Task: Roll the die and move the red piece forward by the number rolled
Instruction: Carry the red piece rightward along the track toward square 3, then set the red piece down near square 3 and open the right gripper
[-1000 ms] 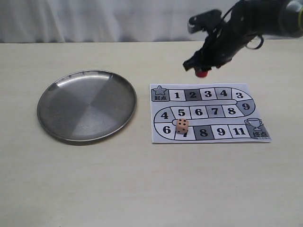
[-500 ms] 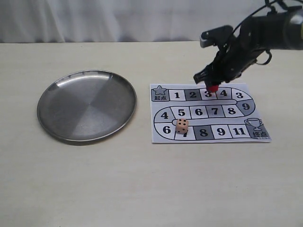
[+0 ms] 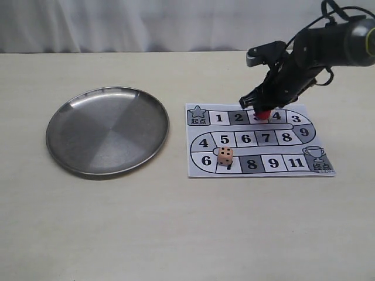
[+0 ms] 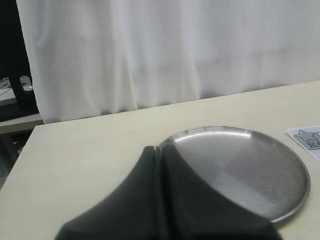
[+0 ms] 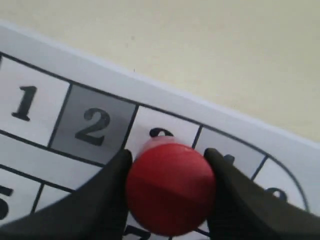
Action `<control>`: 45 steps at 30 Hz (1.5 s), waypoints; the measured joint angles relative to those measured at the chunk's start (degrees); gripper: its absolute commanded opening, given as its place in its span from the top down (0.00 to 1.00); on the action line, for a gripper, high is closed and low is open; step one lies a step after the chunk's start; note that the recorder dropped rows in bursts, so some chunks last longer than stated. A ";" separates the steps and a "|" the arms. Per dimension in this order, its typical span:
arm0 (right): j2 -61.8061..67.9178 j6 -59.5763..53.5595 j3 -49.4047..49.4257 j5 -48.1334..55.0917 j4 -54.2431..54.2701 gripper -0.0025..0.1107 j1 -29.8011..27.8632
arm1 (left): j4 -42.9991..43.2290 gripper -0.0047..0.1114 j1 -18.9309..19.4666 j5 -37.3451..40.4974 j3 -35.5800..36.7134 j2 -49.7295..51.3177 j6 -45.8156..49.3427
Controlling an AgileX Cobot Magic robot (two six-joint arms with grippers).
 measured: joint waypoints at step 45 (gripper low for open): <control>-8.34 6.35 -3.78 0.68 0.44 0.24 -4.93 | 0.00 0.96 0.00 0.00 0.00 0.00 0.00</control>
